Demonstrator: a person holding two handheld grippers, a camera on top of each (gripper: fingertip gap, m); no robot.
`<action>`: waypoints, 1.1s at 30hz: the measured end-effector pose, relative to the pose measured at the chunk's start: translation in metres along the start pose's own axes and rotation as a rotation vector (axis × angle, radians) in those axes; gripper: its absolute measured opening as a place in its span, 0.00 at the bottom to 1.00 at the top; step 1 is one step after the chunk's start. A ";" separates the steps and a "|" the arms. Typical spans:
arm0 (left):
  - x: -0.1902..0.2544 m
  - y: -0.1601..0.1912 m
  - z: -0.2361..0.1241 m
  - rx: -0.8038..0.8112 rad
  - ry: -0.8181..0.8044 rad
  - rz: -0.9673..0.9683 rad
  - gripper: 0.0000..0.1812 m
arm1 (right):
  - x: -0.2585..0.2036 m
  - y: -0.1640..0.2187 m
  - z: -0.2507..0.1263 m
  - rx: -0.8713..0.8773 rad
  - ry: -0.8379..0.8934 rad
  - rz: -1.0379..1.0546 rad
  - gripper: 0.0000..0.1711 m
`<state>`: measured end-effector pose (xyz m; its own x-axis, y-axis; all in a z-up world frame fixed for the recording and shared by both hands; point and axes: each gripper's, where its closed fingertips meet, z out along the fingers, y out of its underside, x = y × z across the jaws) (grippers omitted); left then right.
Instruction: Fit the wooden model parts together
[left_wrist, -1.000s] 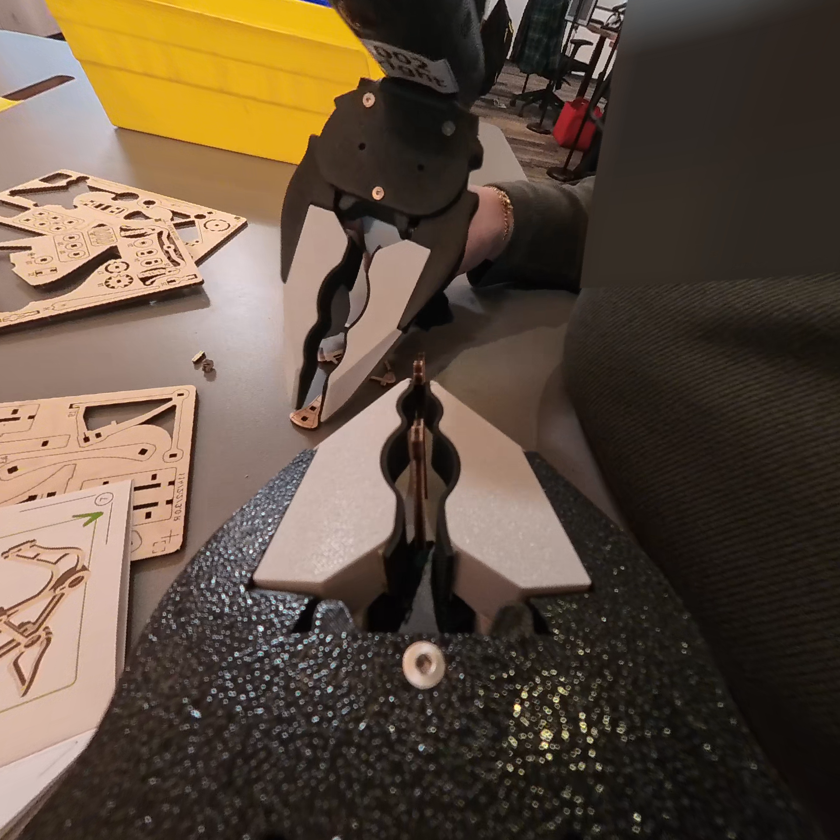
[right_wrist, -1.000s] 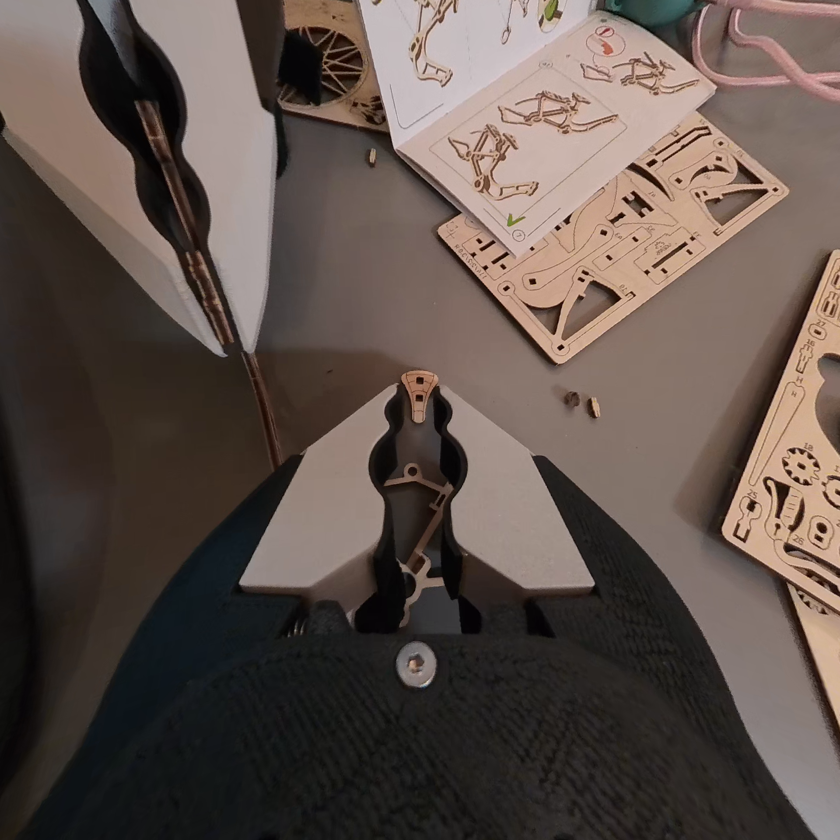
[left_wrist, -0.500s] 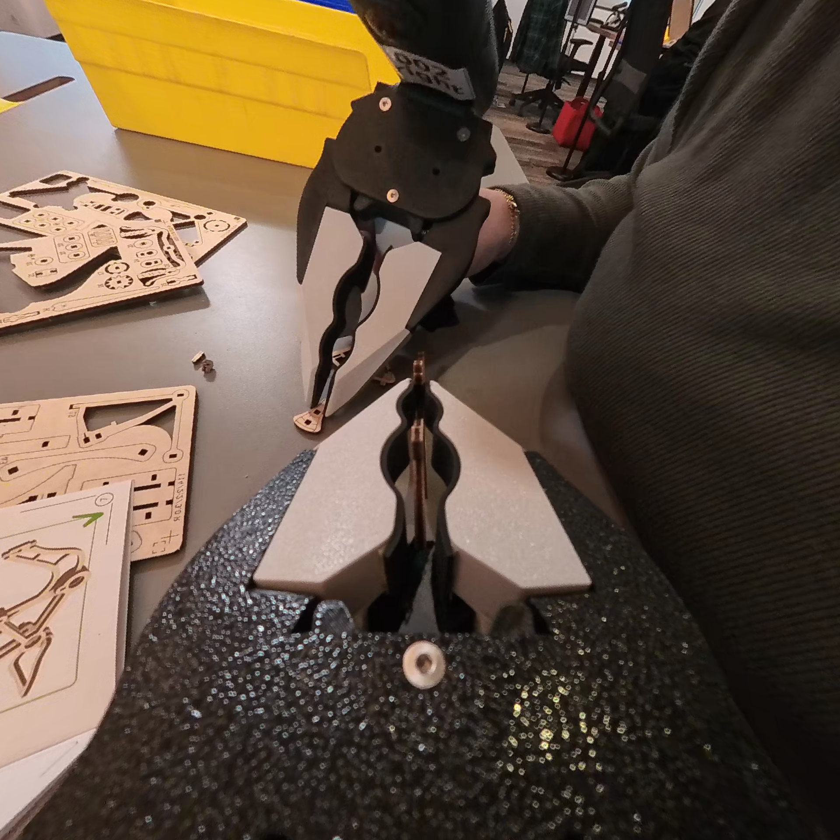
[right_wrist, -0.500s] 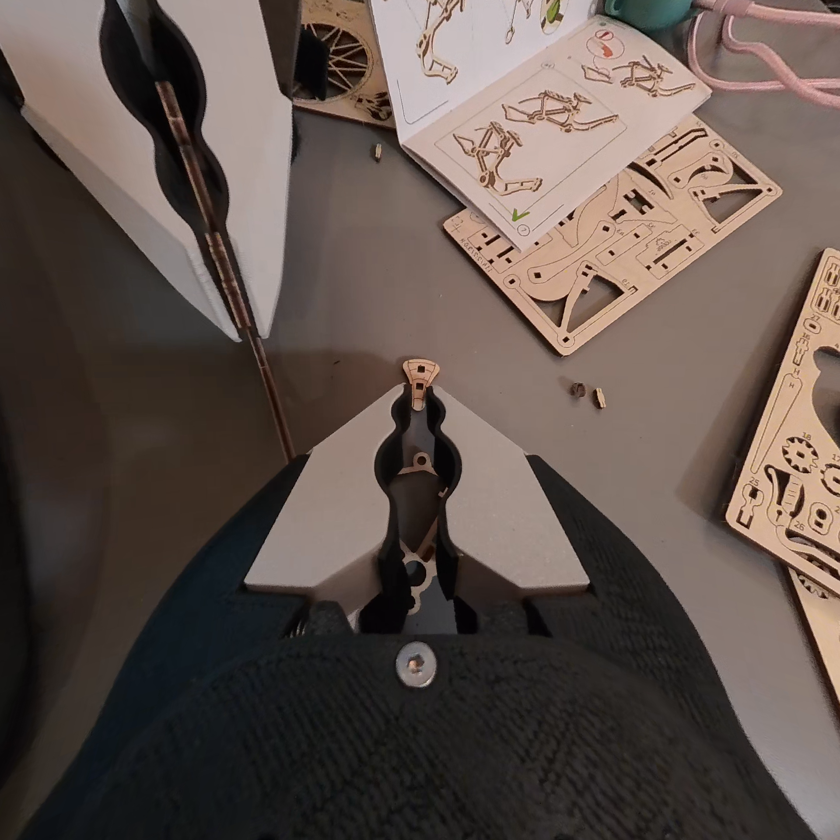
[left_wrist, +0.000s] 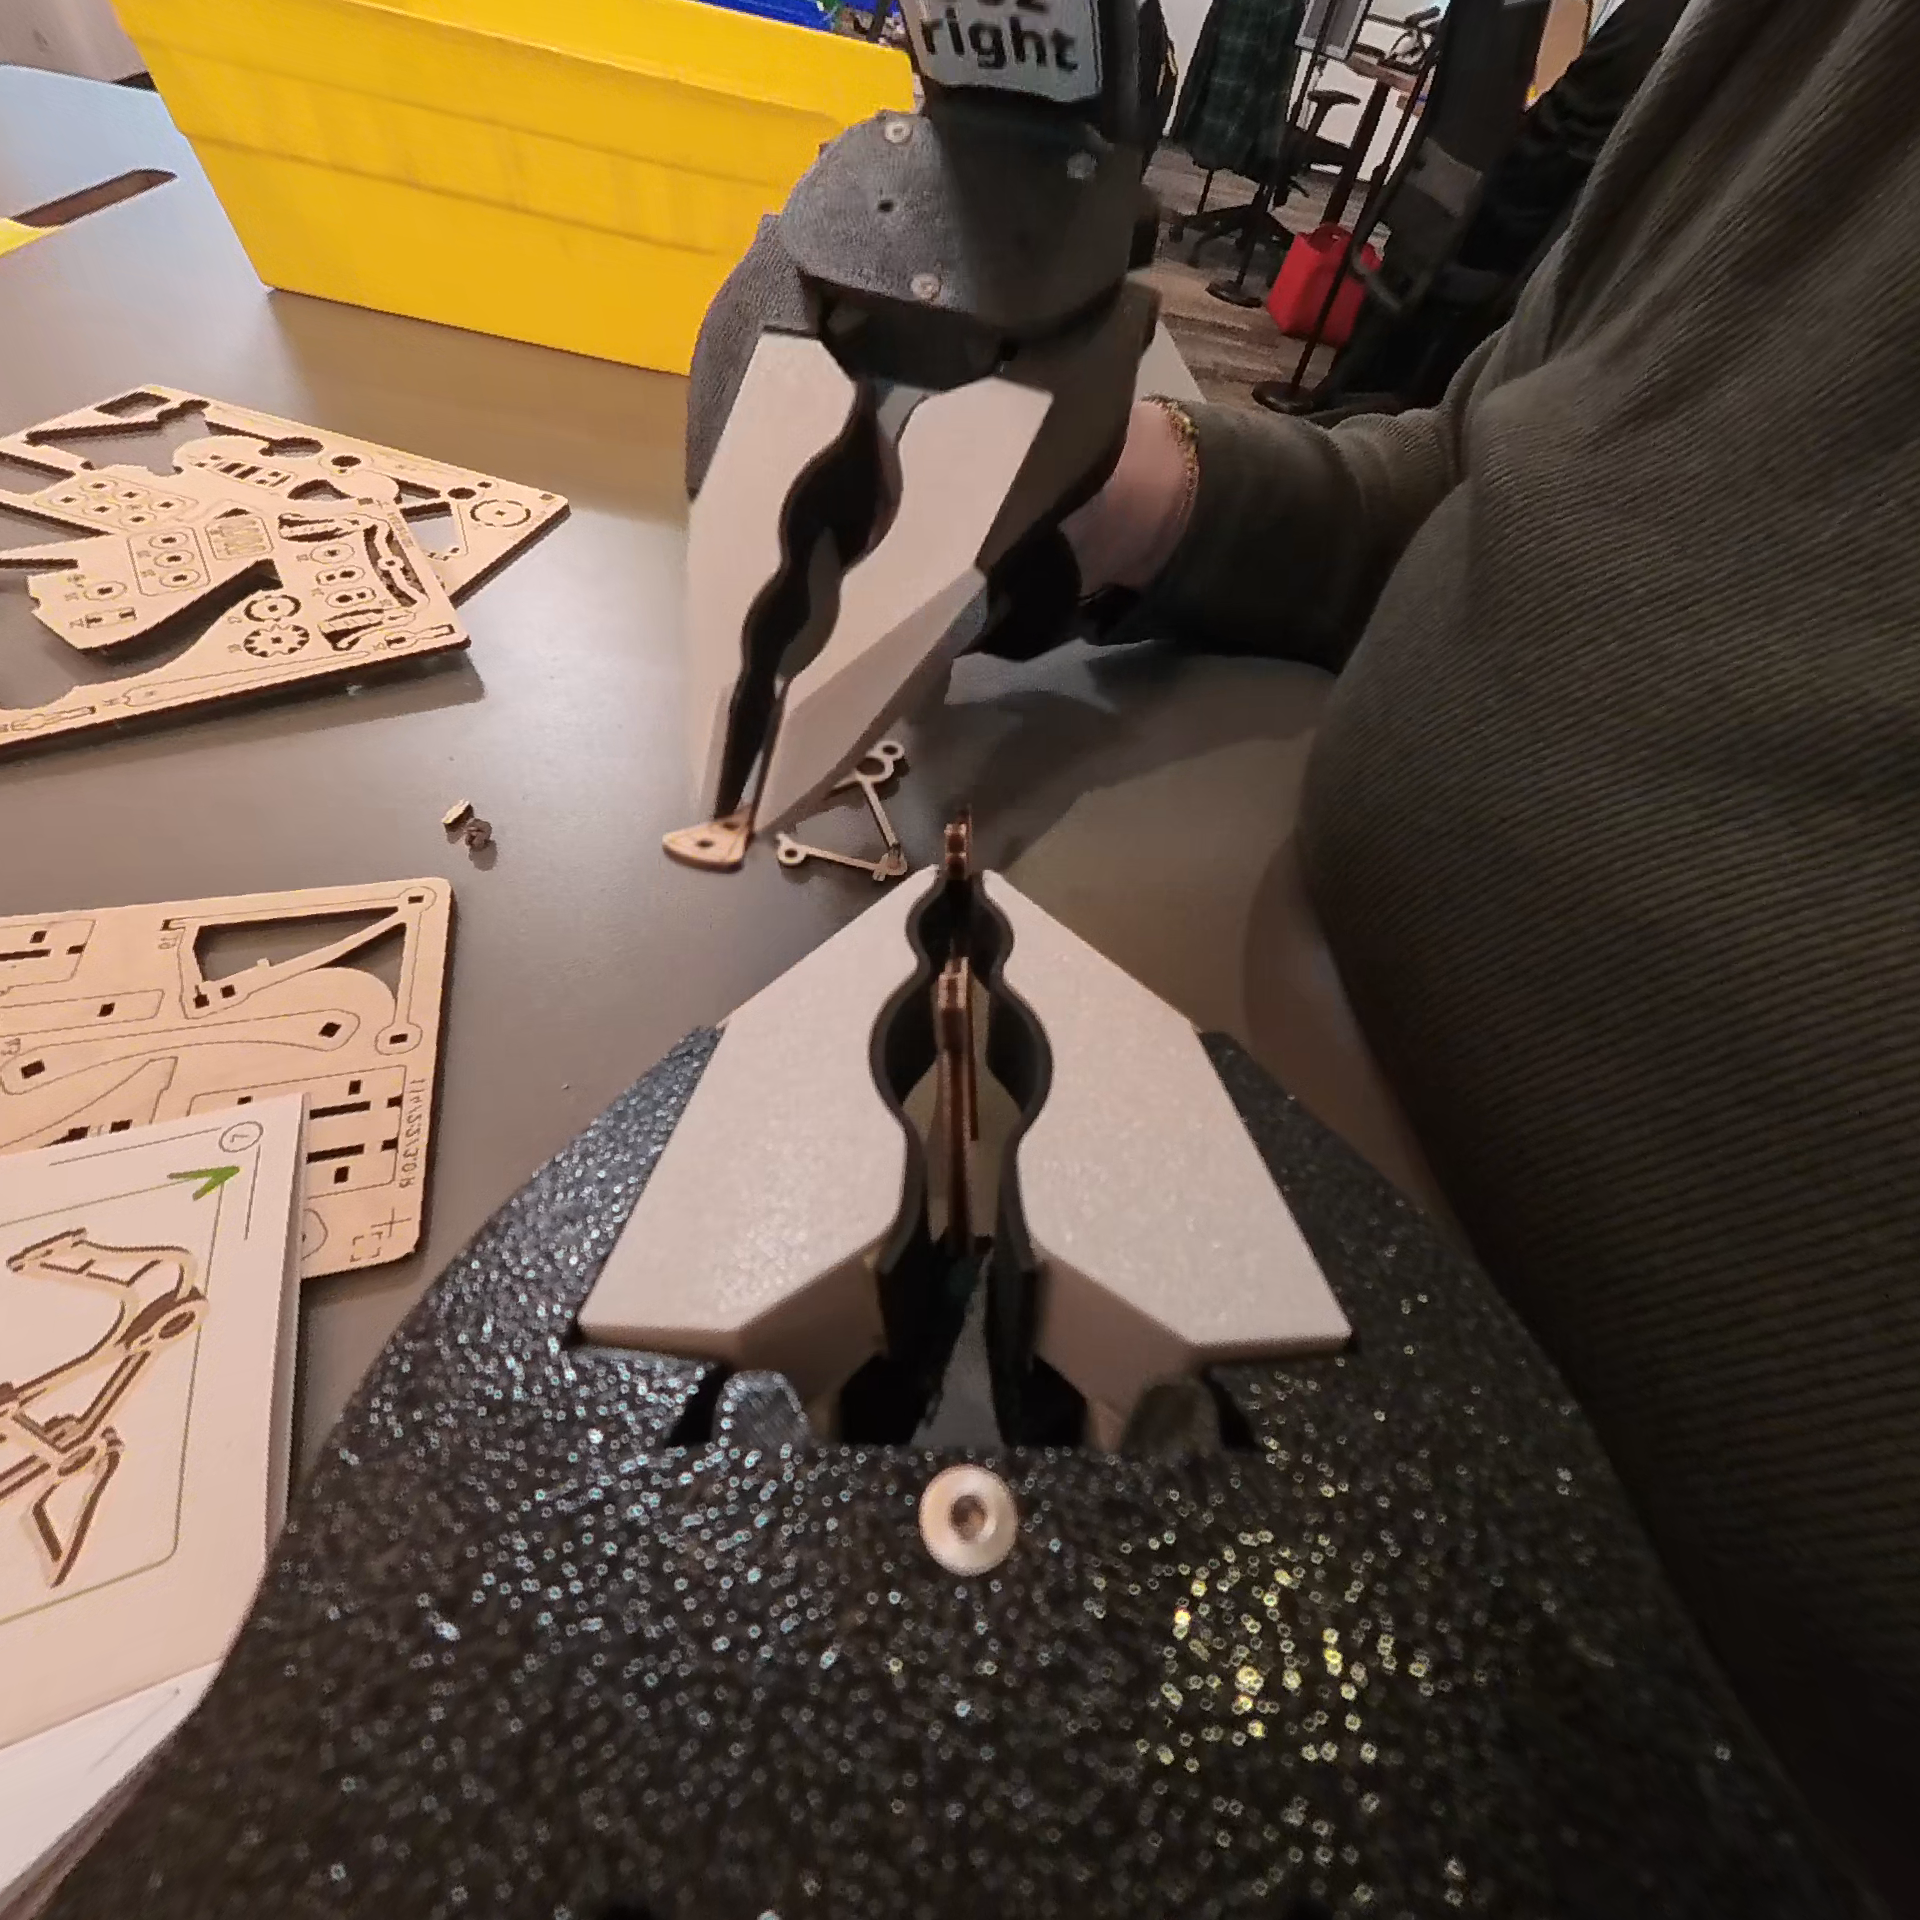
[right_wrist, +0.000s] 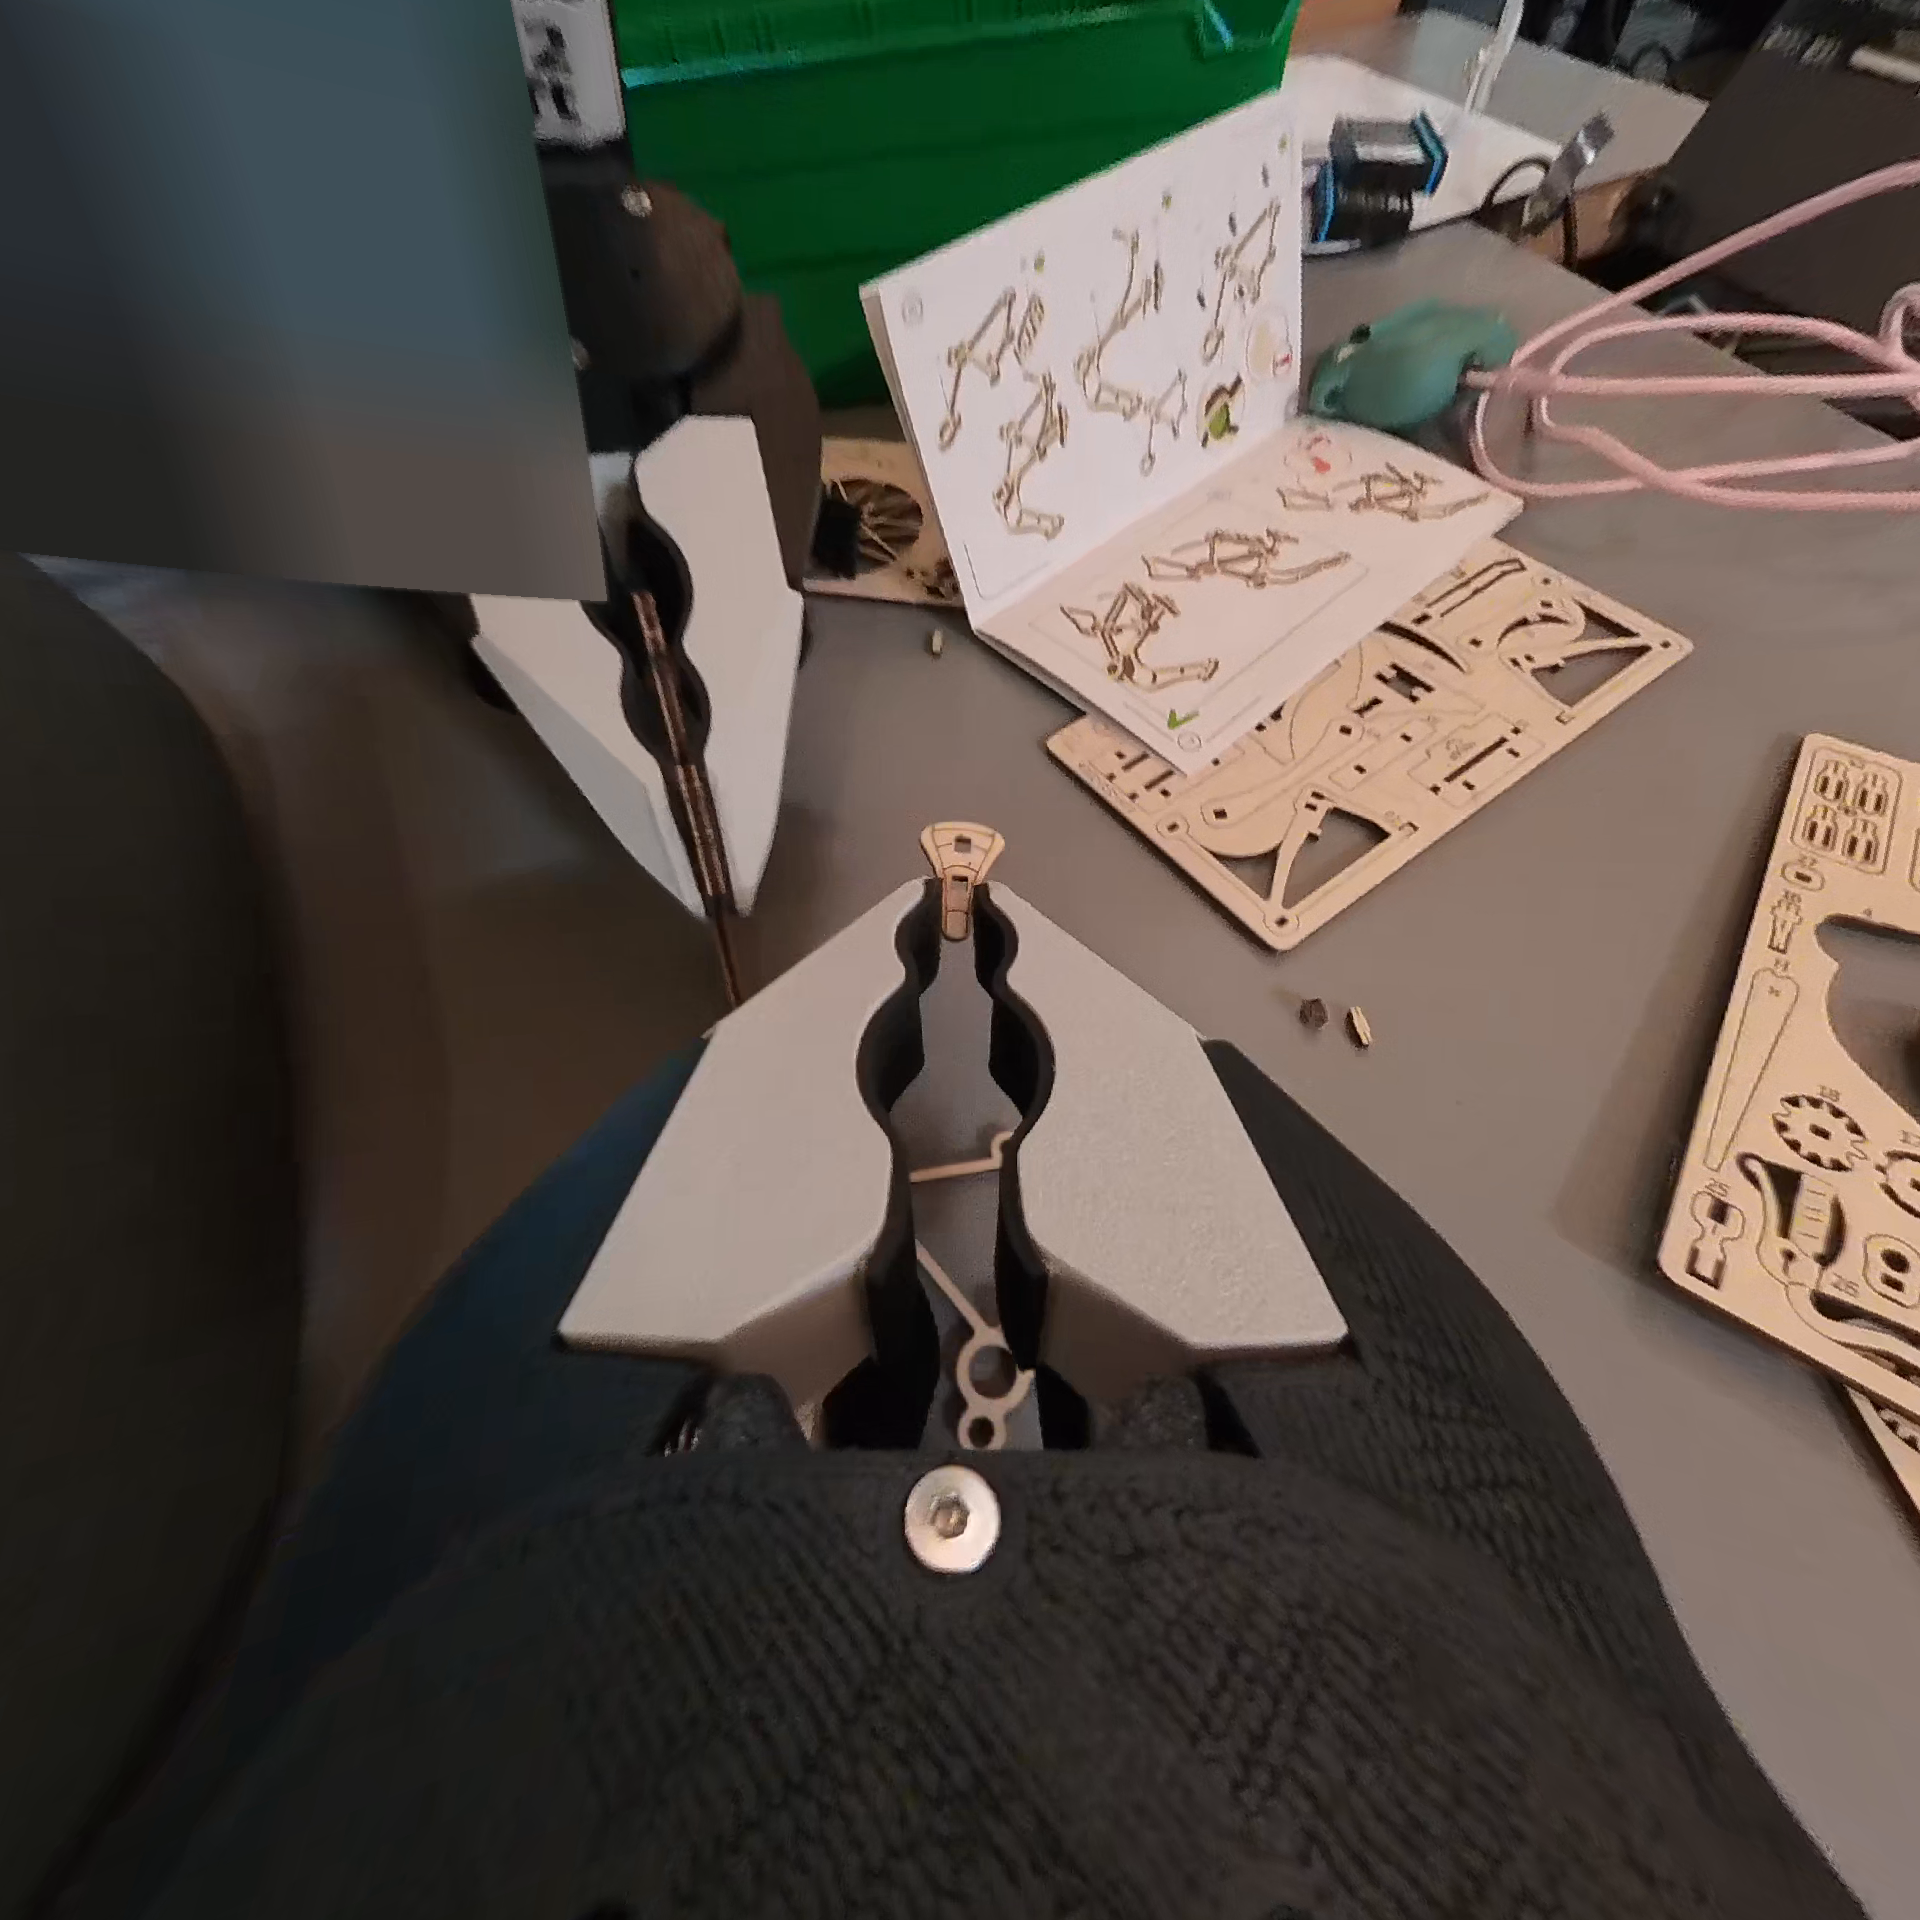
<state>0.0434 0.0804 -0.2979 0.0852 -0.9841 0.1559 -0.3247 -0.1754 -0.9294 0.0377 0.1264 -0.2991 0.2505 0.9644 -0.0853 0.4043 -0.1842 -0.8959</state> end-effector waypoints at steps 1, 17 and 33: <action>0.000 0.000 0.000 0.000 0.000 -0.001 0.00 | -0.001 -0.002 -0.002 0.017 -0.007 0.007 0.02; 0.000 0.000 0.000 0.000 0.002 -0.002 0.00 | -0.042 -0.022 -0.012 0.132 -0.252 0.015 0.02; 0.003 0.000 0.000 -0.001 0.015 0.010 0.00 | -0.050 -0.018 -0.011 0.116 -0.286 0.004 0.02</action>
<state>0.0435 0.0772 -0.2976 0.0674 -0.9861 0.1515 -0.3260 -0.1653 -0.9308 0.0273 0.0796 -0.2738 -0.0121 0.9811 -0.1933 0.2965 -0.1812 -0.9377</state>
